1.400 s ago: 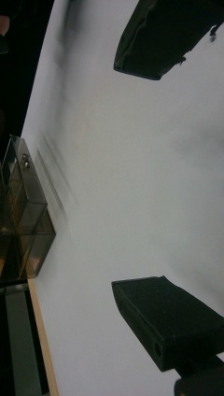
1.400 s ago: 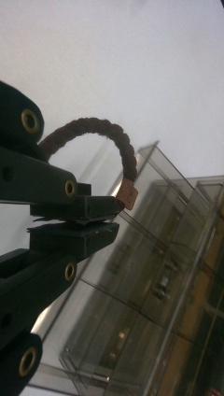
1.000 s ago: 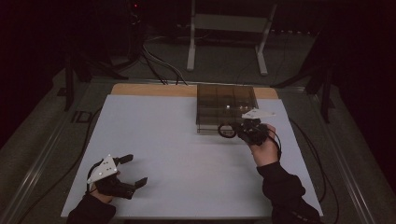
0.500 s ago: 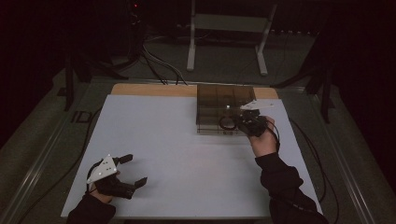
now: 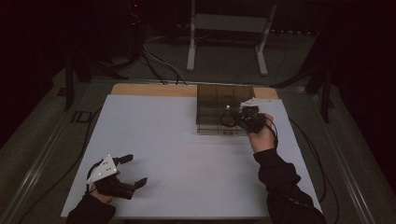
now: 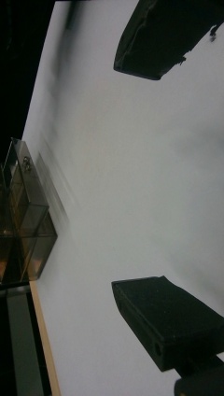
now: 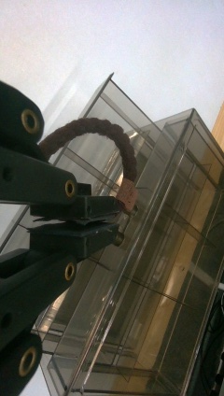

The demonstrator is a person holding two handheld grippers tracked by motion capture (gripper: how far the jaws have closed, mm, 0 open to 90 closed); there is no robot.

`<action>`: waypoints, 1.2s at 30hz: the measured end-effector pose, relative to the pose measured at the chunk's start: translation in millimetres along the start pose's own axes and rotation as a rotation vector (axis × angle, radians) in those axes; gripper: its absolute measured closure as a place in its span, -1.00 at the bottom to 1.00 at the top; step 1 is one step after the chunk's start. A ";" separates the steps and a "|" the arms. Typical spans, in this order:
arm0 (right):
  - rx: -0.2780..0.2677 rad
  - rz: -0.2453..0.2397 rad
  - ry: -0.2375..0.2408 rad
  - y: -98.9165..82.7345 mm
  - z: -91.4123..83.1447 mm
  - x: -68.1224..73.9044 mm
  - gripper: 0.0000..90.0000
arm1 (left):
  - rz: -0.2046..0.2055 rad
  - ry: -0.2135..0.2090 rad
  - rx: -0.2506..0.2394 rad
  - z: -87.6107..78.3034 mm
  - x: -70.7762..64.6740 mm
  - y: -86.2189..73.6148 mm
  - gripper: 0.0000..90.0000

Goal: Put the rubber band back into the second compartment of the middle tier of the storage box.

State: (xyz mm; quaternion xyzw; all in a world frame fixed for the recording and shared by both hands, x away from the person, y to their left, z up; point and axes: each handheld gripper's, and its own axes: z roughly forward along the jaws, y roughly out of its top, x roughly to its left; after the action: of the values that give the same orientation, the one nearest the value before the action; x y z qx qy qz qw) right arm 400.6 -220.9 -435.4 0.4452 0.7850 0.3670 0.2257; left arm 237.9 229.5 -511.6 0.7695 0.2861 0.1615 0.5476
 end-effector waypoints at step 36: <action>0.135 -0.015 -0.028 -13.7 47.9 -7.0 0.92 | 0.006 -0.001 0.000 -0.4 -0.5 0.4 -0.99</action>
State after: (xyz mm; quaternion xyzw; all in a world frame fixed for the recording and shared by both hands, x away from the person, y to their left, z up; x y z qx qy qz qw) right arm 429.4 -213.5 -476.0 0.4586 0.8080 0.3051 0.2090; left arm 237.4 229.5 -511.1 0.7705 0.2836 0.1627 0.5471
